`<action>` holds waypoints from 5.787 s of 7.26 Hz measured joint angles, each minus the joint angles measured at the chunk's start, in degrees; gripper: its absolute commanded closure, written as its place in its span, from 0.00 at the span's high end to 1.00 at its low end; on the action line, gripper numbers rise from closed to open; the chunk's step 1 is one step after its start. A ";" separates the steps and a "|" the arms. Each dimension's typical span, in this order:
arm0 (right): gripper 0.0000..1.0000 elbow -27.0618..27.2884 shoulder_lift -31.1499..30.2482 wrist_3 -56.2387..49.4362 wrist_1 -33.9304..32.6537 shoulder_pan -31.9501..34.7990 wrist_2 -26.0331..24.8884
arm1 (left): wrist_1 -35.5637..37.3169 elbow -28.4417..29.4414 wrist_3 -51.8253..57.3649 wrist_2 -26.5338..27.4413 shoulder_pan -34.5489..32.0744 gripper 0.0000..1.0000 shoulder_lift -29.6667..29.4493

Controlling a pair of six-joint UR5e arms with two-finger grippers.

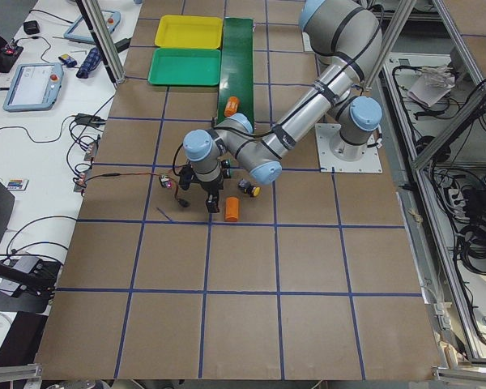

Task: Sort buttons by color to trays

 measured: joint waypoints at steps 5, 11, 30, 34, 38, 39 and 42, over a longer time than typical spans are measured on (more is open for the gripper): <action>1.00 0.50 0.56 -0.19 -0.12 0.00 0.00 | 0.70 -0.03 0.23 -0.19 1.97 0.98 -2.74; 1.00 0.69 0.69 -0.29 -0.11 0.00 0.02 | -0.49 -1.07 0.99 -2.48 2.26 1.00 -3.07; 1.00 2.12 0.76 -0.41 0.03 0.00 -0.68 | -21.69 2.37 -27.56 -4.12 -30.54 0.00 8.40; 1.00 3.12 0.69 -0.64 -0.05 0.00 -0.74 | -8.09 -7.44 -27.84 -5.08 -31.52 0.90 8.91; 1.00 3.18 0.72 -0.80 -0.04 0.00 -0.74 | -8.37 -9.64 -28.08 -7.85 -31.84 1.00 10.73; 1.00 3.22 0.75 -0.92 -0.04 0.00 -0.76 | -8.85 -9.84 -28.09 -8.03 -31.86 1.00 11.75; 1.00 3.25 0.81 -1.86 -0.04 0.00 -0.85 | -12.17 -6.30 -27.48 -7.26 -28.60 1.00 16.27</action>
